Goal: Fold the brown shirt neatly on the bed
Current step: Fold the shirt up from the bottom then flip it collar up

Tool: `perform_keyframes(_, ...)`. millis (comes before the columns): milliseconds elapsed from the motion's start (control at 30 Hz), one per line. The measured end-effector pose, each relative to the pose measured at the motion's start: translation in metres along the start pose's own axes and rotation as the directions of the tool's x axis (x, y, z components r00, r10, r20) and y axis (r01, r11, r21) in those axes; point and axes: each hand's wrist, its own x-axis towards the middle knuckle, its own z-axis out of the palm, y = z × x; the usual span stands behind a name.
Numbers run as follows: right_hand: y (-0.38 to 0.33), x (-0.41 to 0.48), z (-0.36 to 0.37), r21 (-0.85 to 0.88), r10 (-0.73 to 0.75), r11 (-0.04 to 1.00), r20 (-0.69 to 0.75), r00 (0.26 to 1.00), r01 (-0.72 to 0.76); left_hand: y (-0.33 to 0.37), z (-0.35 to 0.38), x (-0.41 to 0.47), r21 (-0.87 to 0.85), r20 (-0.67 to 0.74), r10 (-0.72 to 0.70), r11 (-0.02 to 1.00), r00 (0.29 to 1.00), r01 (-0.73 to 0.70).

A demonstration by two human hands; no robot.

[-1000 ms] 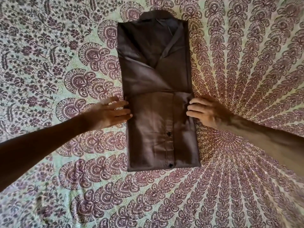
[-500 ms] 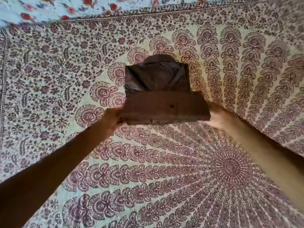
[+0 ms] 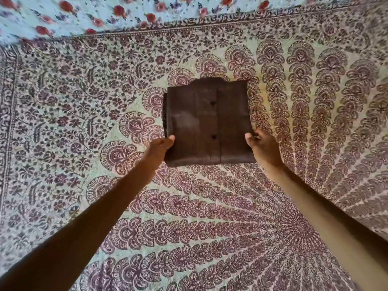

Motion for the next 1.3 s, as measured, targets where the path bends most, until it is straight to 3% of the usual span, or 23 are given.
perform_keyframes(67,-0.003,-0.006,0.004,-0.035,-0.111,0.994,-0.121,0.986,0.107,-0.003,0.007,-0.008,0.167,-0.168,0.199,0.971,0.965,-0.171)
perform_keyframes(167,-0.010,-0.008,0.013,-0.063,-0.150,0.988,-0.242,0.959,0.139,-0.012,0.015,-0.016,0.354,-0.330,0.429,0.882,0.841,-0.311)
perform_keyframes(300,-0.009,-0.003,0.022,-0.275,-0.104,0.959,-0.115,0.988,0.069,-0.023,0.022,-0.011,0.447,-0.337,0.316,0.883,0.887,-0.144)
perform_keyframes(433,-0.013,0.003,0.023,-0.301,-0.095,0.952,-0.119,0.988,0.055,-0.009,0.025,-0.006,0.443,-0.385,0.270,0.893,0.883,-0.080)
perform_keyframes(567,-0.016,0.008,0.026,-0.185,-0.031,0.983,-0.147,0.989,0.003,0.013,0.023,0.009,0.464,-0.387,0.314,0.879,0.867,-0.111)
perform_keyframes(667,-0.015,0.011,0.027,-0.091,0.034,0.994,-0.205,0.978,-0.053,0.028,0.023,0.024,0.369,-0.417,0.347,0.909,0.840,-0.192)
perform_keyframes(800,-0.016,0.011,0.031,-0.158,0.082,0.980,-0.239,0.967,-0.122,0.042,0.027,0.031,0.223,-0.423,0.229,0.964,0.877,-0.144)
perform_keyframes(1000,-0.031,0.037,0.039,-0.059,0.052,0.996,-0.223,0.973,-0.067,0.054,0.038,0.042,0.083,-0.485,0.158,0.987,0.860,-0.134)
perform_keyframes(1167,-0.038,0.057,0.033,-0.023,0.167,0.984,-0.202,0.965,-0.175,0.062,0.037,0.047,0.163,-0.470,0.159,0.982,0.868,-0.091)
perform_keyframes(1300,-0.039,0.058,0.036,-0.094,0.170,0.976,-0.217,0.961,-0.194,0.063,0.032,0.049,0.251,-0.468,0.180,0.966,0.865,-0.065)
